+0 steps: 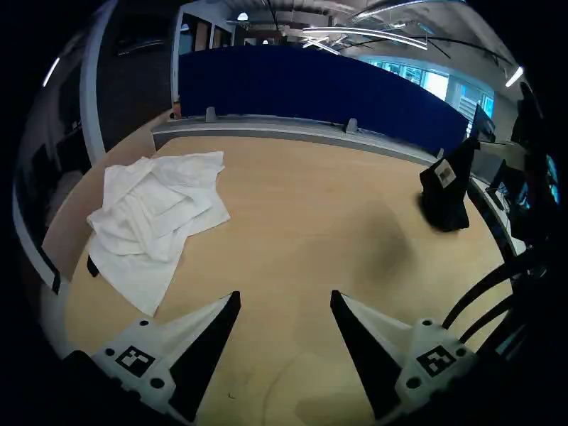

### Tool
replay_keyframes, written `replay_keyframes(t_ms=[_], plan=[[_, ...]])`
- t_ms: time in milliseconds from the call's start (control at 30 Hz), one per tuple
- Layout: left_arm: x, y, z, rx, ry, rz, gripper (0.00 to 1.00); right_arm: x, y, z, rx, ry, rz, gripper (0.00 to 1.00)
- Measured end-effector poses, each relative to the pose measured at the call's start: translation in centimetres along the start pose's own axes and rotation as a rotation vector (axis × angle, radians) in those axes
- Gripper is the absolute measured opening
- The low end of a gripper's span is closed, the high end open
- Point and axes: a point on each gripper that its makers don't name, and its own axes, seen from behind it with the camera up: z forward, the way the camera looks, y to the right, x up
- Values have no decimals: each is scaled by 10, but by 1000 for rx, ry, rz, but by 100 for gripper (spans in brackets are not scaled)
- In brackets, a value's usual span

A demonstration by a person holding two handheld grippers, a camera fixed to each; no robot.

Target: Fold towel

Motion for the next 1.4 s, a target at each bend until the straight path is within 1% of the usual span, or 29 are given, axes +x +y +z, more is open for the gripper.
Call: replay_keyframes(t_ms=[267, 400, 567, 767, 1100, 1267, 1400], plan=[[-6, 3, -5, 6, -6, -2, 94, 5, 37, -3, -20, -7, 6, 5], [-8, 3, -5, 13, -11, -2, 94, 8, 62, 2, -32, -6, 18, 5], [-10, 3, -3, 21, -16, -4, 94, 13, 93, 12, -45, -7, 37, 5], [-11, 4, 0, 29, -20, -16, 94, 23, 130, 24, -60, -11, 41, 5], [-12, 0, 2, 58, -27, -24, 94, 32, 195, 55, -96, -34, 50, 4], [-15, -1, 2, 68, -39, -33, 94, 31, 219, 72, -108, -49, 65, 4], [-17, -1, 4, 74, -42, -35, 94, 25, 230, 83, -112, -62, 82, 4]])
